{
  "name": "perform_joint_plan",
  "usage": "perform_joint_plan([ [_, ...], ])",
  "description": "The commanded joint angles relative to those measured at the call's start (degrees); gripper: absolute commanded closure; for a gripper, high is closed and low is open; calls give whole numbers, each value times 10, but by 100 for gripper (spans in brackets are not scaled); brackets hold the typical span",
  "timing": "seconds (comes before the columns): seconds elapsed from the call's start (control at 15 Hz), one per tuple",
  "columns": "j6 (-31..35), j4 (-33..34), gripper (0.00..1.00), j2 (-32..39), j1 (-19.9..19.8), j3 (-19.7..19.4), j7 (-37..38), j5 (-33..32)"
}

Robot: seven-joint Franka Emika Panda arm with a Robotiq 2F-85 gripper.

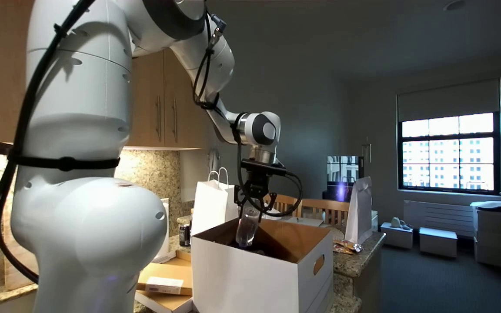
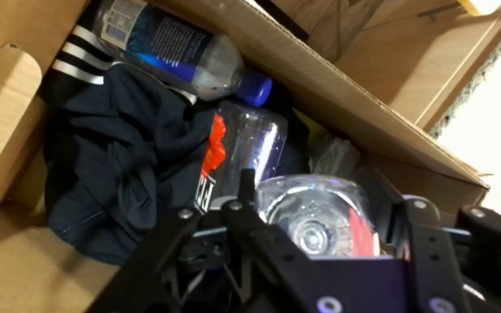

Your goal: Remove smaller box and three bottles from the bigger box and you put them on the table

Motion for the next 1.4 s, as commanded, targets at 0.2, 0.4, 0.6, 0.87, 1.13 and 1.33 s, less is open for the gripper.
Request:
perform_joint_plan([
  [0.2,35,-36,64,-101,-3,-26,-67,122],
  [0.4,37,-39,64,-127,5,-31,-79,137],
  [0.6,34,-50,64,-141,20,-26,-80,135],
  [0.87,59,-61,64,-132,52,-6,-53,149],
  [1.13,150,-95,64,-118,103,51,-10,163],
  [1.33,242,-101,64,-78,144,103,63,143],
])
